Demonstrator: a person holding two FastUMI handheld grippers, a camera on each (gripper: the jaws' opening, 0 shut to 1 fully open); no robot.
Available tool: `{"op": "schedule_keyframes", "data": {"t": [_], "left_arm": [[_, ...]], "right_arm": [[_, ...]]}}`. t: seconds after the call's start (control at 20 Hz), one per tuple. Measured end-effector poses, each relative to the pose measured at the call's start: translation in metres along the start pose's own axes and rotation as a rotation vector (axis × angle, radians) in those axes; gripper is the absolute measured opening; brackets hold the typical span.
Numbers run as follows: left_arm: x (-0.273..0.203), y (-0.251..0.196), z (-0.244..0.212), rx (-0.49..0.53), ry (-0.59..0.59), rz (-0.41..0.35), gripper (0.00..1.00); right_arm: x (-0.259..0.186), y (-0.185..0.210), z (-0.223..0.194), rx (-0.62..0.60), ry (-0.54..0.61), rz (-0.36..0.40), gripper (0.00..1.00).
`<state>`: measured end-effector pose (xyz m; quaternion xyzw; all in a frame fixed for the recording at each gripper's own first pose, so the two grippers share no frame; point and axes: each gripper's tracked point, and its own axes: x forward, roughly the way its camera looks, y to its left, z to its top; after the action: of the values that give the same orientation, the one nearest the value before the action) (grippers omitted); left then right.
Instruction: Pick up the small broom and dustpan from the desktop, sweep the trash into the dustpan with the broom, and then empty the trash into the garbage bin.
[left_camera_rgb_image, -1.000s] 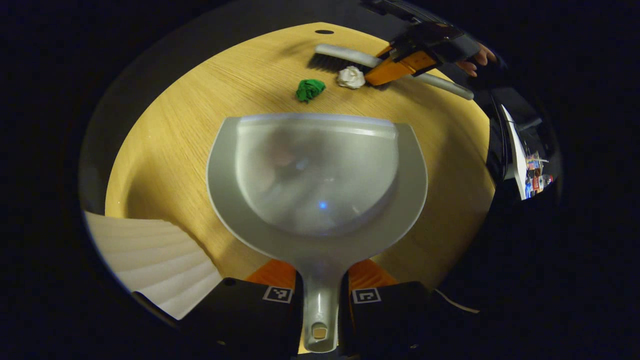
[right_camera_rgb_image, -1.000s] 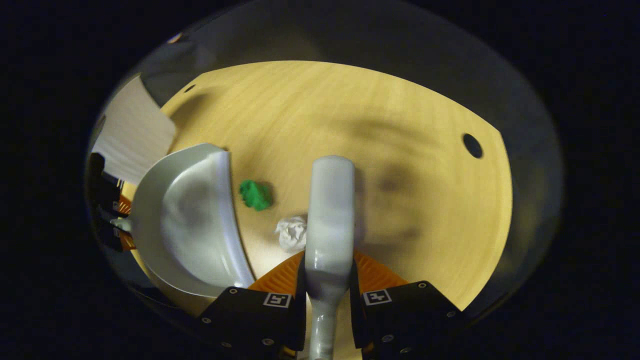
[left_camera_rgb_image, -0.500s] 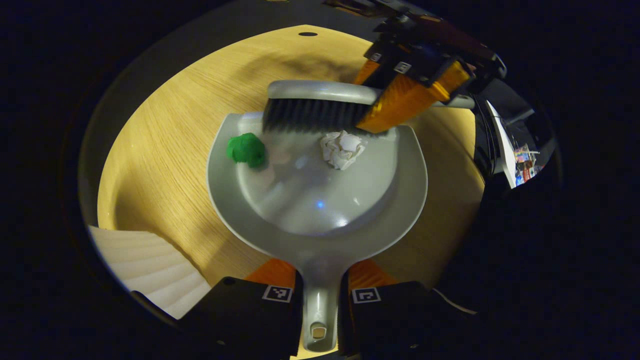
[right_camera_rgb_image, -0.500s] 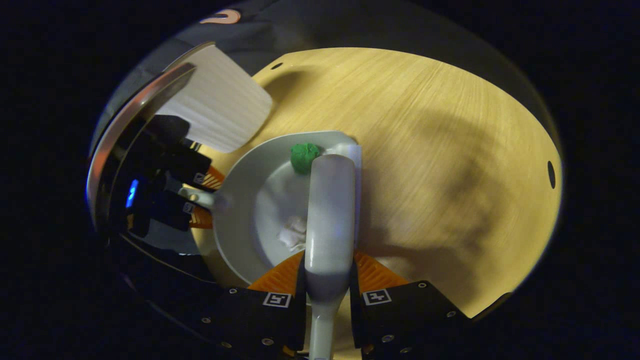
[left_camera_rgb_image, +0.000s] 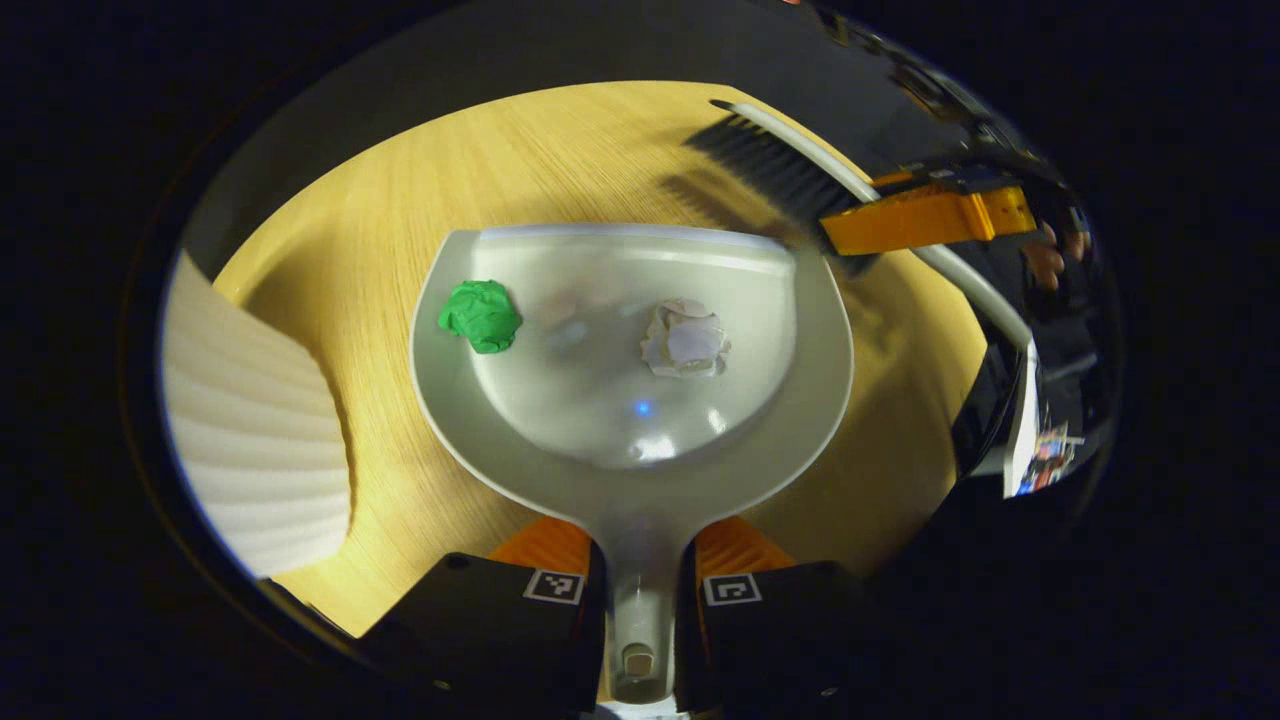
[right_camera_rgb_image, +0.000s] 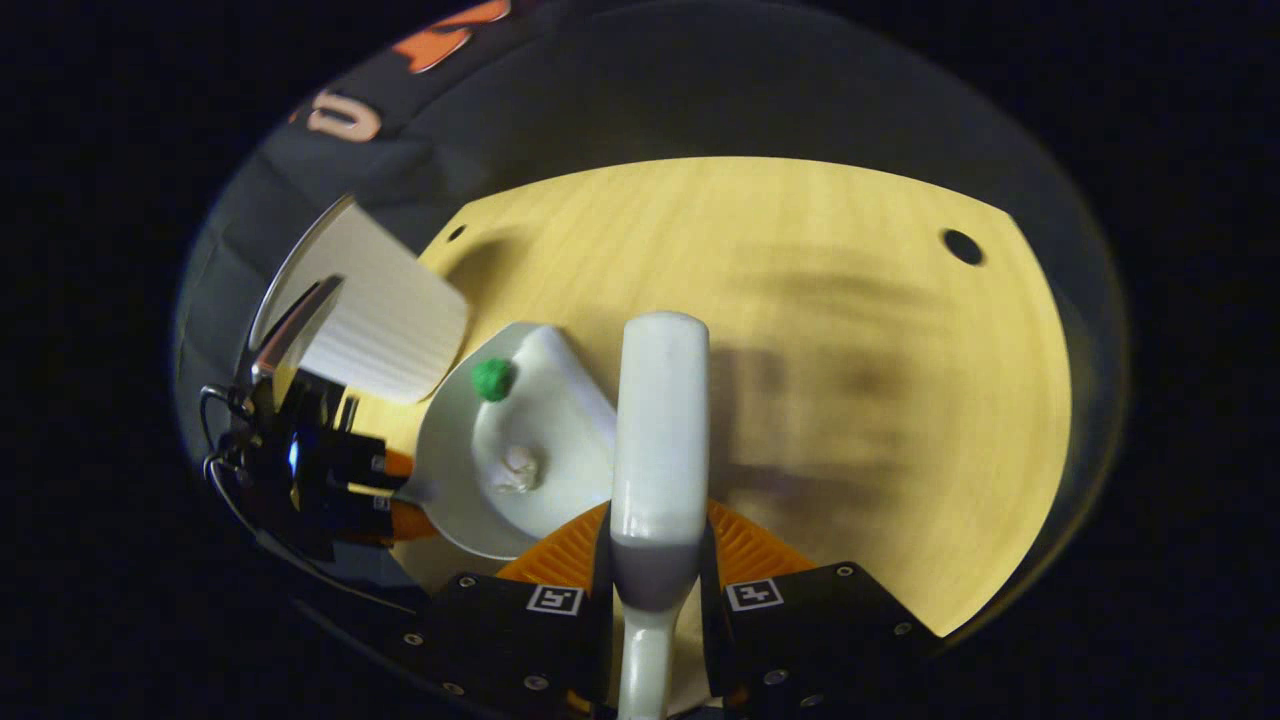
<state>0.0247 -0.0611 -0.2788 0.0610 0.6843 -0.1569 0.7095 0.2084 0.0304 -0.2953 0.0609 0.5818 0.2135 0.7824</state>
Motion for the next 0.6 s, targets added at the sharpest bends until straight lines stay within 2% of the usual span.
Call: {"op": "schedule_keyframes", "data": {"t": [0.3, 0.35, 0.45, 0.55, 0.6], "left_arm": [[0.006, -0.003, 0.019, -0.263, -0.037, 0.058, 0.29], [0.006, -0.003, 0.024, -0.283, -0.035, 0.063, 0.29], [0.0, -0.003, 0.022, -0.25, -0.047, 0.07, 0.29], [-0.008, -0.003, 0.024, -0.18, -0.088, 0.088, 0.29], [-0.015, -0.001, 0.025, -0.143, -0.111, 0.106, 0.29]], "right_arm": [[0.036, 0.004, -0.067, 0.222, 0.012, -0.19, 0.37], [0.045, 0.014, -0.08, 0.253, 0.035, -0.193, 0.37], [0.06, 0.019, -0.094, 0.285, 0.046, -0.21, 0.38], [0.072, 0.017, -0.098, 0.268, 0.009, -0.234, 0.42], [0.075, 0.013, -0.097, 0.26, -0.004, -0.245, 0.35]]}}
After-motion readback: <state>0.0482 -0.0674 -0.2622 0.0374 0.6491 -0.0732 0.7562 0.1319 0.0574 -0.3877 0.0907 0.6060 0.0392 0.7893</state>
